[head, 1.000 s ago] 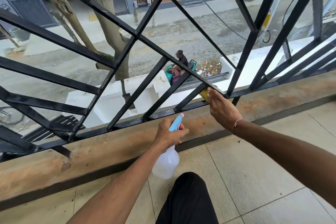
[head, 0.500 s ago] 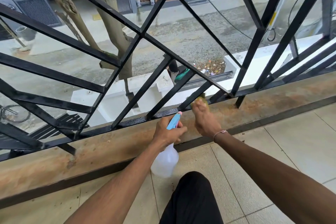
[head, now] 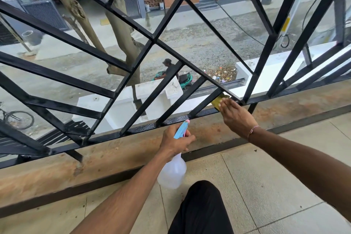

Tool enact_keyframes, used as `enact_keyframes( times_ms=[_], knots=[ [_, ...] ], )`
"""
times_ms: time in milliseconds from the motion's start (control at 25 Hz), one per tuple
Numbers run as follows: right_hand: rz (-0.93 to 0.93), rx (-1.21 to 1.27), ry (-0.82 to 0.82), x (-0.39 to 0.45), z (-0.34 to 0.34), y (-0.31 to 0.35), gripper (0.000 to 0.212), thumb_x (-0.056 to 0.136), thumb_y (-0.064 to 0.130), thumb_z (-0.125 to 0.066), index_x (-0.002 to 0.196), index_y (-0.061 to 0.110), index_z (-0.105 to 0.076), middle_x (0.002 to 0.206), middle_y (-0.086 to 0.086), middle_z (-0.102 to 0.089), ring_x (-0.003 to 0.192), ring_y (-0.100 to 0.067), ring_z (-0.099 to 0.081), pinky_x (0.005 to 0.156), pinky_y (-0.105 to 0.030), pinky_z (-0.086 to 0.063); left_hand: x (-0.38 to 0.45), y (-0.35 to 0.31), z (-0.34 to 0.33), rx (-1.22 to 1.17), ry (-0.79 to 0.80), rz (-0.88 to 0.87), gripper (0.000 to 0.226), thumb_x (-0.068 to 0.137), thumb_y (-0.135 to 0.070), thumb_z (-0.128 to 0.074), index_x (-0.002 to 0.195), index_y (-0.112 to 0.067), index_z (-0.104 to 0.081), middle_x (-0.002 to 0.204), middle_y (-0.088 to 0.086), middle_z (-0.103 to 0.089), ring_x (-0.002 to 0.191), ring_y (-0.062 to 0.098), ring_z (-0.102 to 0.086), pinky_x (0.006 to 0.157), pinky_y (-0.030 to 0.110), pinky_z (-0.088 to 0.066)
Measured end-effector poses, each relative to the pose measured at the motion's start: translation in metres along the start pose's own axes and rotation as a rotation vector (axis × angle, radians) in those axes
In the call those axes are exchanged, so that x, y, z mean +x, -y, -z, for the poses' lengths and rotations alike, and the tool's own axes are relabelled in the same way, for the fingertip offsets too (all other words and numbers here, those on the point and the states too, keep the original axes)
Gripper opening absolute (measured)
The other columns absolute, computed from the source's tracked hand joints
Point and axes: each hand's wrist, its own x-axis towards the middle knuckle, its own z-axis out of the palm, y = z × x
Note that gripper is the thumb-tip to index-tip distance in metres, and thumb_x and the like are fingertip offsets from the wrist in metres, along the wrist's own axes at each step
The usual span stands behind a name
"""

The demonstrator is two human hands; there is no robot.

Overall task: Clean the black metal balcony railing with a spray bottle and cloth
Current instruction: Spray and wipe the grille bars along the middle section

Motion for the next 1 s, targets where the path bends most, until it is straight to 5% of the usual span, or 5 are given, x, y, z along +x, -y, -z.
enact_keyframes(
  times_ms=[200,320,440,680,1000],
  knots=[
    [-0.107,-0.059,0.123,-0.010,0.017,0.005,0.056,0.104,0.017,-0.024,0.151,-0.013,-0.021,0.157,-0.034,-0.024,0.148,-0.046,-0.023,0.123,-0.054,-0.017,-0.004,-0.005,0.003,0.005,0.007,-0.025,0.010,0.084,-0.010,-0.077,0.085,-0.005,-0.068,0.076,0.004,-0.062,0.066,0.013,-0.063,0.062,0.033,-0.064],
    [-0.344,0.625,0.058,-0.009,0.045,0.001,0.034,0.098,0.012,-0.040,0.128,0.003,-0.052,0.135,-0.024,-0.056,0.114,-0.037,-0.061,0.094,-0.046,-0.054,-0.009,-0.011,0.002,0.001,0.018,-0.035,0.011,0.086,-0.011,-0.077,0.090,-0.005,-0.069,0.082,0.006,-0.064,0.071,0.014,-0.065,0.062,0.032,-0.063],
    [-0.590,1.396,0.129,-0.005,0.064,-0.004,0.020,0.092,0.000,-0.042,0.096,0.000,-0.062,0.093,-0.019,-0.068,0.078,-0.030,-0.064,0.063,-0.034,-0.051,-0.019,-0.019,0.003,-0.037,0.028,-0.019,0.009,0.087,-0.011,-0.075,0.094,-0.010,-0.070,0.090,0.009,-0.064,0.078,0.017,-0.067,0.065,0.037,-0.065],
    [-0.798,2.430,-0.018,-0.041,0.113,0.004,0.017,0.101,0.000,-0.048,0.105,-0.002,-0.065,0.100,-0.017,-0.067,0.086,-0.027,-0.068,0.068,-0.035,-0.059,-0.057,-0.044,0.024,-0.064,-0.023,-0.083,0.011,0.091,-0.009,-0.072,0.102,-0.009,-0.069,0.085,0.005,-0.061,0.071,0.013,-0.062,0.053,0.022,-0.057],
    [-0.894,2.617,-0.362,-0.065,0.159,0.008,0.032,0.088,0.003,-0.073,0.118,-0.004,-0.066,0.111,-0.021,-0.071,0.093,-0.031,-0.070,0.076,-0.042,-0.062,-0.100,-0.078,0.055,-0.089,-0.170,-0.154,0.008,0.089,-0.015,-0.073,0.096,-0.012,-0.071,0.089,0.016,-0.065,0.081,0.021,-0.066,0.062,0.040,-0.065]
  ],
)
